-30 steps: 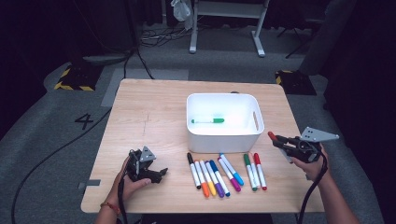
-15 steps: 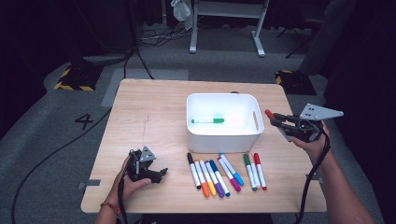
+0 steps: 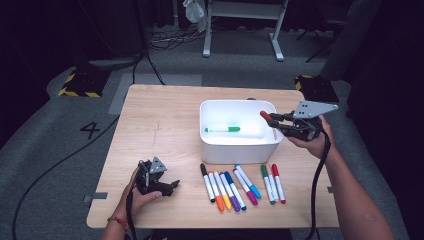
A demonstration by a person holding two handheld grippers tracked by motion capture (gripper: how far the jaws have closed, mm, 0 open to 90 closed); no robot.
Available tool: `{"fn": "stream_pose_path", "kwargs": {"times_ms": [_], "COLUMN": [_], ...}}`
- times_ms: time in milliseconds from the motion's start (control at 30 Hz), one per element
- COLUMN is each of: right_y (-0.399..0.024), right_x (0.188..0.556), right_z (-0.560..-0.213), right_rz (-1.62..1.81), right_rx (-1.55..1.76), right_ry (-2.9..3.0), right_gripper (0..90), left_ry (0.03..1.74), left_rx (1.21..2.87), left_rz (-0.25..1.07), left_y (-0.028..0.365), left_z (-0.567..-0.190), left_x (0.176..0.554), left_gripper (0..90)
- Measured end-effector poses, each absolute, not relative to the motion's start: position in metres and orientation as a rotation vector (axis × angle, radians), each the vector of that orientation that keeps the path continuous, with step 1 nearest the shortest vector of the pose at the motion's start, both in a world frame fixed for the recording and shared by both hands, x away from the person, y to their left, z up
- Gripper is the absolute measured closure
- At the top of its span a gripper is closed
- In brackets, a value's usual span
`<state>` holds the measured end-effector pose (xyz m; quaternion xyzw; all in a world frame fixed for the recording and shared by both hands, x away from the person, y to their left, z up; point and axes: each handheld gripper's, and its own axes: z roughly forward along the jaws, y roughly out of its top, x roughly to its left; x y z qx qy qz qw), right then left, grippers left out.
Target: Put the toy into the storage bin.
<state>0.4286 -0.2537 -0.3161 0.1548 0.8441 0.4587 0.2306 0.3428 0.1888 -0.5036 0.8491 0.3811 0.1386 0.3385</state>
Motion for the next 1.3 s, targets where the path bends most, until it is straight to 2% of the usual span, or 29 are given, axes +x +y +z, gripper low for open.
{"fn": "stream_pose_path", "kwargs": {"times_ms": [667, 1267, 1300], "right_y": [-0.188, -0.159, -0.158], "right_x": [0.455, 0.460, 0.461], "right_z": [-0.339, -0.363, -0.363], "right_rz": [1.172, 0.881, 0.871], "right_rx": [0.310, 0.238, 0.254], "right_ry": [2.566, 2.832, 2.833], "right_gripper": [75.2, 74.4, 71.7], "left_ry": [0.993, 0.993, 0.993], "left_rx": [2.211, 2.212, 2.211], "left_rz": [0.361, 0.361, 0.361], "left_y": [0.189, 0.189, 0.189], "left_z": [-0.504, -0.504, -0.504], "left_x": [0.343, 0.343, 0.343], "left_gripper": [13.8, 13.8, 13.7]}}
